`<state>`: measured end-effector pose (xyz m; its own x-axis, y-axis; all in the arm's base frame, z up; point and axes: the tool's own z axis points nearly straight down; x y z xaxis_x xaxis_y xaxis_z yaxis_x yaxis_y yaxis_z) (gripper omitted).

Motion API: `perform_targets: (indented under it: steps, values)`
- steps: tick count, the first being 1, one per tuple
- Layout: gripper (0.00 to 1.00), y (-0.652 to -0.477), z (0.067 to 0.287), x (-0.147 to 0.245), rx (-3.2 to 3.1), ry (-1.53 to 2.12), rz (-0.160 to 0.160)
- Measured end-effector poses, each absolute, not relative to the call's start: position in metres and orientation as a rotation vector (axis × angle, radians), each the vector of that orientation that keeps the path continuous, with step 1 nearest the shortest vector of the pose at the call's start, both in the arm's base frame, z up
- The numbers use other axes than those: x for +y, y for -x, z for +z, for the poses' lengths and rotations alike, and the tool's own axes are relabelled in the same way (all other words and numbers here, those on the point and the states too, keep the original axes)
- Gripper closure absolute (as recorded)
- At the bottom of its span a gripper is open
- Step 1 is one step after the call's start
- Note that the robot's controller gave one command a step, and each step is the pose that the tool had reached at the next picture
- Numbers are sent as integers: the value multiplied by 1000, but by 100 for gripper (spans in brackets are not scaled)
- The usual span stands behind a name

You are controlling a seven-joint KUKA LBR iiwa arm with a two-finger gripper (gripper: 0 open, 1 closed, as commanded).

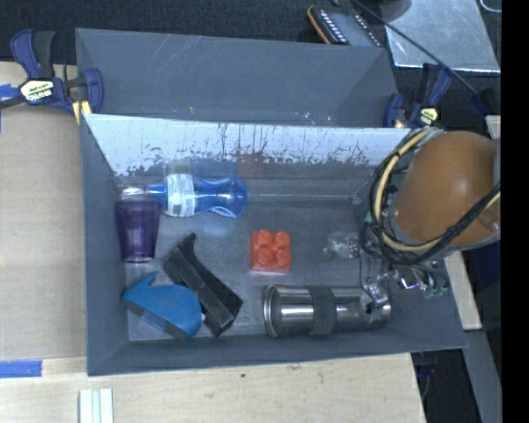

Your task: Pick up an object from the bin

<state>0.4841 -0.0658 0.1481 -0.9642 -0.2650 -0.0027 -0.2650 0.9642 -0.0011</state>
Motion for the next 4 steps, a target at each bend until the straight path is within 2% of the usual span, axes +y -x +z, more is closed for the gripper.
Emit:
perform_targets:
  steps: [1, 2, 3, 4]
  values:
    - [0, -486, 110, -124, 3104, 532, 2]
    - [0, -492, 78, -131, 3149, 103, -7]
    - [100, -491, 72, -130, 3125, 274, -5]
    - [100, -490, 72, -130, 3125, 274, -5]
